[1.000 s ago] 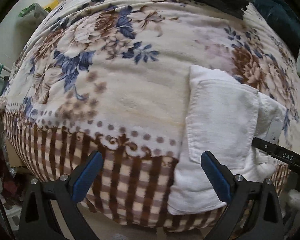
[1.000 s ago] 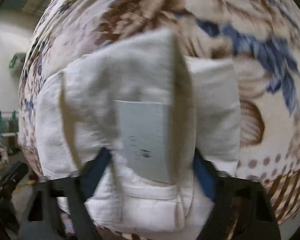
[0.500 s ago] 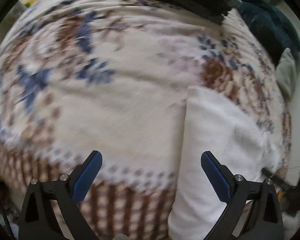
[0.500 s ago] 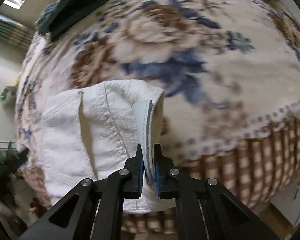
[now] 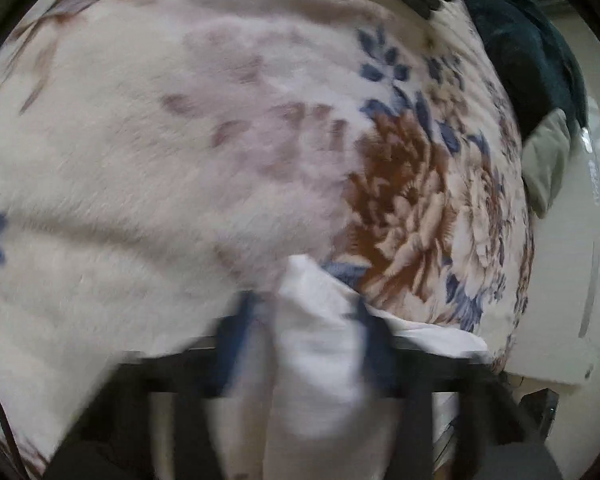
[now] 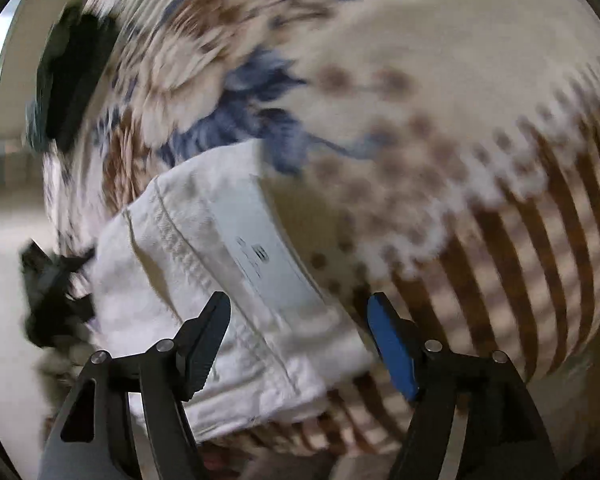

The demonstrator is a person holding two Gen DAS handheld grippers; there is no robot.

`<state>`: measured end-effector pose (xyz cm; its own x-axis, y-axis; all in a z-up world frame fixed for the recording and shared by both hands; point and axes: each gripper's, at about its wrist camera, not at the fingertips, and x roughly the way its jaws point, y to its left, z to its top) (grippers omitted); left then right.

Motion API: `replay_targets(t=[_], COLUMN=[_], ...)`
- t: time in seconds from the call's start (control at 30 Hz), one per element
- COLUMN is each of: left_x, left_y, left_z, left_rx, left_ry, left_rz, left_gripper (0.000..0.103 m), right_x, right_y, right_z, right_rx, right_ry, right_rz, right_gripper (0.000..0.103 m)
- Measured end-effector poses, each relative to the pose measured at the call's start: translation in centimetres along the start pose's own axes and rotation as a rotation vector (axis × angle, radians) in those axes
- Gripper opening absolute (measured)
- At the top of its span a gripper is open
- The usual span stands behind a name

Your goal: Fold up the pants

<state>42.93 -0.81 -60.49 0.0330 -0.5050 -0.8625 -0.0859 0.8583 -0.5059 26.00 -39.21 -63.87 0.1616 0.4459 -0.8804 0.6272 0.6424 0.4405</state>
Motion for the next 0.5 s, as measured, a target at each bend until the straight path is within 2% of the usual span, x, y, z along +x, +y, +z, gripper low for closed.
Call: replay_targets(t=[0.1,0.17,0.2,0.23,0.27,0.33,0.43,0.5], left_x=[0.0,0.3,0.4,0.5,0.6,0.9,1.3,1.3], left_y=[-0.9,-0.8,-0.8,-0.6,-0.5,-0.7,-0.8,-1.2], left_z=[-0.2,-0.1,0.0,0.2,0.3,0.8,1.1,0.9], left_rx=[0.071,0.101,0.116,0.122,0.131,0.163,0.178,0.192], left_ry=[-0.021,-0.027,-0.027,-0.032,-0.039,-0.047,-0.048,-0.052], left_rz=[0.038,0.068,0.086,0.104,0.125,0.176,0.199,0.209], left_gripper=[0.026,0.025,0.024,0.023,0.023,0.023,0.023,0.024], right_x=[0.9,3.6,4.9,5.4,5.4,3.8,-0.4,-1.7], right_y=[-2.8,-4.6,-5.4,-5.9,-6.1,-6.0,-5.0,-4.2], right_z=[-1.6,-2.4,-2.8,-3.2,-3.5,-3.9,-4.9,-5.8], right_rx=[0.113,0.198,0.250,0.289,0.325,0.323,0.233,0.185], right_ry=[0.054,0.129,0.150,0.139,0.110,0.064,-0.022,-0.009], right_rz=[0.075,0.127,0.189,0.236,0.312,0.293,0.234,0.198], right_gripper=[0.074,0.074,0.069,0.055,0.016,0.015,0.015,0.015])
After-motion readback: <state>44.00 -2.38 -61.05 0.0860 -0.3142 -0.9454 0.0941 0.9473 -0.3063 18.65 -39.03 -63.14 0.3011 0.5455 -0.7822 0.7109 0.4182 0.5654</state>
